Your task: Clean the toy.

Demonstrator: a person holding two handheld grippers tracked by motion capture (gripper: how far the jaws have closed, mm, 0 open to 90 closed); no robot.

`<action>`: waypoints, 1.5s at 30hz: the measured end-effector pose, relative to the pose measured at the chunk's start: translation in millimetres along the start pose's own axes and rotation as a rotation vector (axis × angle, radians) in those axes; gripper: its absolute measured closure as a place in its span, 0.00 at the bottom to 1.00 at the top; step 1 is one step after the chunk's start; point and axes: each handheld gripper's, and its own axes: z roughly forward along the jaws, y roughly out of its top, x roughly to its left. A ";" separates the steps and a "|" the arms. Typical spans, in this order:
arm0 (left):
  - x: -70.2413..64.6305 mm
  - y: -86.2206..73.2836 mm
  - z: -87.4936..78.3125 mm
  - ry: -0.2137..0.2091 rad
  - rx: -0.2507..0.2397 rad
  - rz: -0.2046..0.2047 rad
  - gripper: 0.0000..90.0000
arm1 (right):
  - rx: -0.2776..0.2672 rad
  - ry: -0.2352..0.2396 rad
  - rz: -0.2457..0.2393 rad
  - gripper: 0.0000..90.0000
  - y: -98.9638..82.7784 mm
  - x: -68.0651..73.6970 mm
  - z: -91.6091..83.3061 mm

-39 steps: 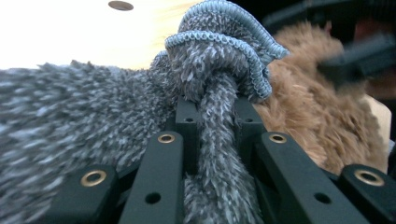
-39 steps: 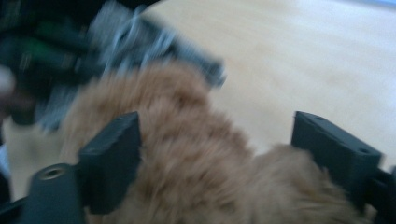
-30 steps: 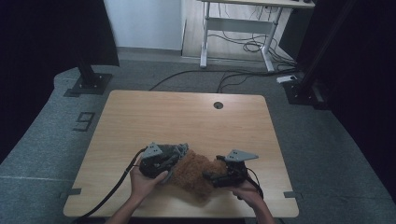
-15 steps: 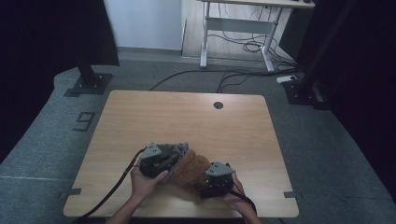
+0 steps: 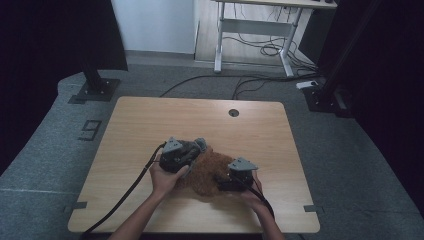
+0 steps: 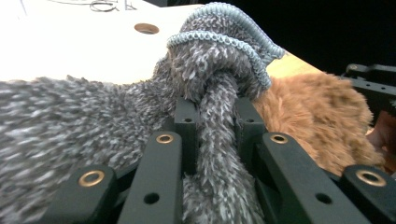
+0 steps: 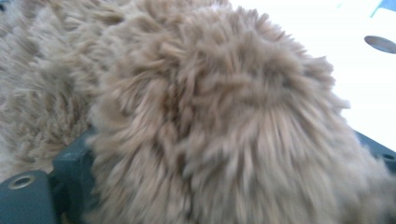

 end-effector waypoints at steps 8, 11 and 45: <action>0.5 0.1 1.8 0.020 -0.002 0.007 0.84 | -0.024 -0.026 -0.006 0.13 4.7 -6.7 7.0; -1.8 -2.4 -4.8 0.000 -0.005 0.003 0.84 | -0.035 -0.001 -0.019 0.15 3.1 -4.9 2.1; 31.8 -26.5 -84.8 0.080 -0.017 -0.081 0.84 | -0.099 0.064 -0.123 0.29 -10.7 7.9 -27.5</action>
